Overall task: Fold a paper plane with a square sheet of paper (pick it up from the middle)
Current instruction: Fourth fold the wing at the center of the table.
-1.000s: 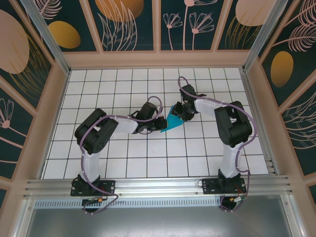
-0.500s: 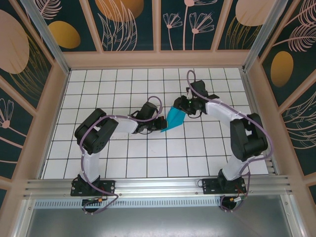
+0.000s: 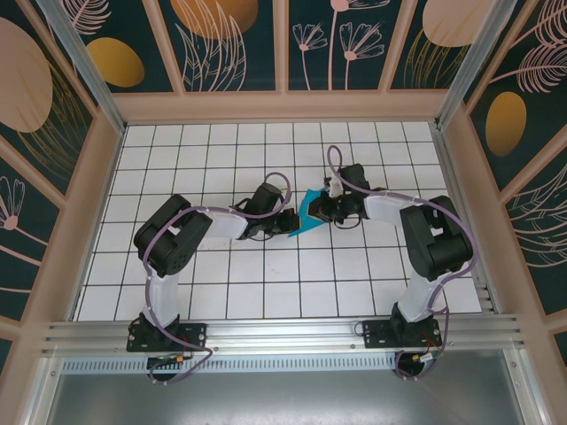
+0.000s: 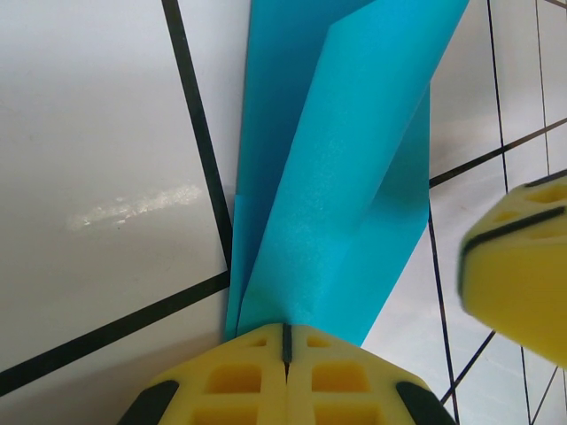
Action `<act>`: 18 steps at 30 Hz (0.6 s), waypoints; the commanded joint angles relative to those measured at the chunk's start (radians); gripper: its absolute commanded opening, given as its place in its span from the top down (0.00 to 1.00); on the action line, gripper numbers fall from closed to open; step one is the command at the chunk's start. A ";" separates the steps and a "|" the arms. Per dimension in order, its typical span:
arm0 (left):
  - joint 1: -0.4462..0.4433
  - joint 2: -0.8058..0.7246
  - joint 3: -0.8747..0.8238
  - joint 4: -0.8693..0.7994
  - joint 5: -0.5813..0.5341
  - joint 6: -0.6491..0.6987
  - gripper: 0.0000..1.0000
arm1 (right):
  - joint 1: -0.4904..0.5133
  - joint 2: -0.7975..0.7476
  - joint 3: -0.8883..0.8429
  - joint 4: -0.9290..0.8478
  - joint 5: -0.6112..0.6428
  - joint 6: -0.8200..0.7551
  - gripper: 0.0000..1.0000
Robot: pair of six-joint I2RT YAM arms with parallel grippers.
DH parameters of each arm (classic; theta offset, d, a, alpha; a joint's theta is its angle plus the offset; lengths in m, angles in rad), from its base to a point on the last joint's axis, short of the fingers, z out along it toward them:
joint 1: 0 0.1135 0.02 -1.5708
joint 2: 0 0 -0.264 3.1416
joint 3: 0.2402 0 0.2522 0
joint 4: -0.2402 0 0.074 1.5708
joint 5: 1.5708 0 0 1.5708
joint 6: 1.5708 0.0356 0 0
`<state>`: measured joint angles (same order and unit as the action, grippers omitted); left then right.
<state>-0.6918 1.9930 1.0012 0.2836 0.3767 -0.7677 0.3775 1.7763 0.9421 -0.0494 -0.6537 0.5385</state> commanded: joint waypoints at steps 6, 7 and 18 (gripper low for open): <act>-0.002 0.060 -0.023 -0.139 -0.056 -0.008 0.96 | 0.014 0.077 0.027 0.049 -0.058 -0.044 0.93; -0.002 0.061 -0.023 -0.138 -0.055 -0.008 0.96 | 0.015 0.085 0.032 0.049 -0.060 -0.047 0.93; -0.002 0.056 -0.023 -0.150 -0.055 0.003 0.96 | 0.016 0.143 0.071 0.035 -0.035 -0.055 0.93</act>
<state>-0.6918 1.9930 1.0012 0.2832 0.3767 -0.7681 0.3878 1.8969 0.9775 -0.0216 -0.7006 0.5053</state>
